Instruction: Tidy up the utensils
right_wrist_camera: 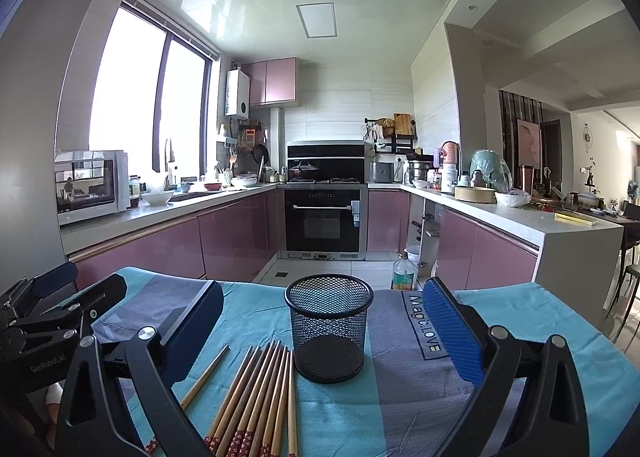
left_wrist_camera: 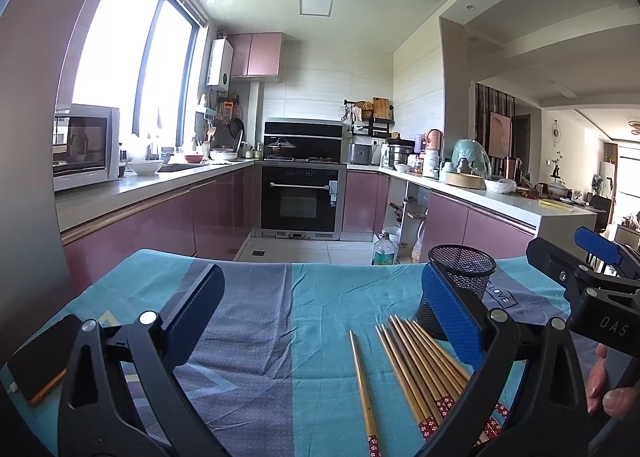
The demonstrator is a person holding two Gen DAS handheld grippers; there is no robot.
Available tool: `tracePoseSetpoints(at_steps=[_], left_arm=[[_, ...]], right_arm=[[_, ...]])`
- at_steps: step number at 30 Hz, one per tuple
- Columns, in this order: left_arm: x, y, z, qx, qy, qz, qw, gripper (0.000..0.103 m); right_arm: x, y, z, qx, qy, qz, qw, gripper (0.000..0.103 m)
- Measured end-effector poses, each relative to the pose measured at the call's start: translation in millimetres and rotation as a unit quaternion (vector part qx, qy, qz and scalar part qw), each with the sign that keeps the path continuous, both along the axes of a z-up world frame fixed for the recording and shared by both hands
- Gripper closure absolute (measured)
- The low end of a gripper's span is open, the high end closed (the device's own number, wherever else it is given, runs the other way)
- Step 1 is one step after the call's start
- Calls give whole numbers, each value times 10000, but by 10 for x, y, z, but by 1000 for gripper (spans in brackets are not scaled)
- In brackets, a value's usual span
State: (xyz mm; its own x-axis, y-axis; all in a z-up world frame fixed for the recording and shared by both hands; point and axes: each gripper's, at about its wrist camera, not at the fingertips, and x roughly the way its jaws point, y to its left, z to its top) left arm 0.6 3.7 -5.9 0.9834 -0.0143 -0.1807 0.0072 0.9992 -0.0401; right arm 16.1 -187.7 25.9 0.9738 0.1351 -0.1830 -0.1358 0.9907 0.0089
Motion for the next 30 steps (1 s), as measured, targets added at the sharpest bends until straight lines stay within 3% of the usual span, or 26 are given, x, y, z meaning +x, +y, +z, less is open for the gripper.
tracePoseSetpoints(at_steps=[30], left_arm=[[87, -46, -96, -58, 45, 63, 10000, 6]], right_arm=[[-28, 21, -36, -36, -25, -66, 10000, 6]])
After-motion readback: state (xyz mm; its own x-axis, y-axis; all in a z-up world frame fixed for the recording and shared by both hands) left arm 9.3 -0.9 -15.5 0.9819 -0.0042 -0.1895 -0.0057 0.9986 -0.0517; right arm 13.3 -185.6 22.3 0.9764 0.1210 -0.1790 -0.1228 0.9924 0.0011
